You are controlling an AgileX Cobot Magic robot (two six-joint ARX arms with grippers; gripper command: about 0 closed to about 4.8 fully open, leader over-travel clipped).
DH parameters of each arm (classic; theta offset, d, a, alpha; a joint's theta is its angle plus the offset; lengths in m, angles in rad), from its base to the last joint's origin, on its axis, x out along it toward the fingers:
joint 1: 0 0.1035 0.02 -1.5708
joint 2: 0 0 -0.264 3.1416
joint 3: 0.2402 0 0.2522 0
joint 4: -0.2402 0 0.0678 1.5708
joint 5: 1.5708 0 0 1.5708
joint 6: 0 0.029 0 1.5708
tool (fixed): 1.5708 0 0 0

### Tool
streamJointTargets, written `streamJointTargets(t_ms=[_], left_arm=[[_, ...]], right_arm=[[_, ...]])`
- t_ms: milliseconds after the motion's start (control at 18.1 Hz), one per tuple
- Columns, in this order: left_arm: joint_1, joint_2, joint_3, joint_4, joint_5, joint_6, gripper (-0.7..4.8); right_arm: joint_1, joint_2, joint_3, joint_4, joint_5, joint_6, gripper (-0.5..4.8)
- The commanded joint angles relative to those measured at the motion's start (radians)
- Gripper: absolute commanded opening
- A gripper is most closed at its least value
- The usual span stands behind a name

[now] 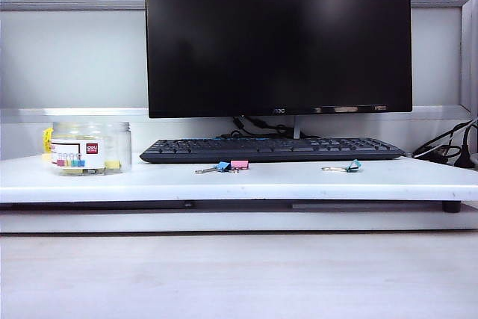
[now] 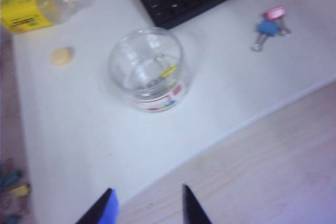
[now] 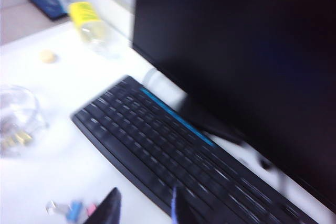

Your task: Pick up the clips with the largest number of clips of the same color on the table and place them in a round transparent plastic box.

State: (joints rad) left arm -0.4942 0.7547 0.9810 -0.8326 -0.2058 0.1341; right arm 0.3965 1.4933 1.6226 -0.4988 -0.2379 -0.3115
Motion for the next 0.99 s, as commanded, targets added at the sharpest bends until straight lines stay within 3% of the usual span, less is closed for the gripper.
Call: streamJointTargets(t_ms=[55,497,995], left_arm=[[0.000,-0.002,0.002,0.013,0.055,-0.016,1.75],[0.000,-0.006,0.005,0.023,0.109,-0.017,1.75],[0.000,-0.097,0.005,0.026,0.169,-0.019,1.75]], right_arm=[[-0.044,-0.101,0.004,-0.076,0.000,-0.003,1.07],[-0.080,-0.375,-0.003,-0.319,0.020,-0.002,1.03],[-0.082,-0.798,-0.196,-0.415,0.170,0.086,1.03]])
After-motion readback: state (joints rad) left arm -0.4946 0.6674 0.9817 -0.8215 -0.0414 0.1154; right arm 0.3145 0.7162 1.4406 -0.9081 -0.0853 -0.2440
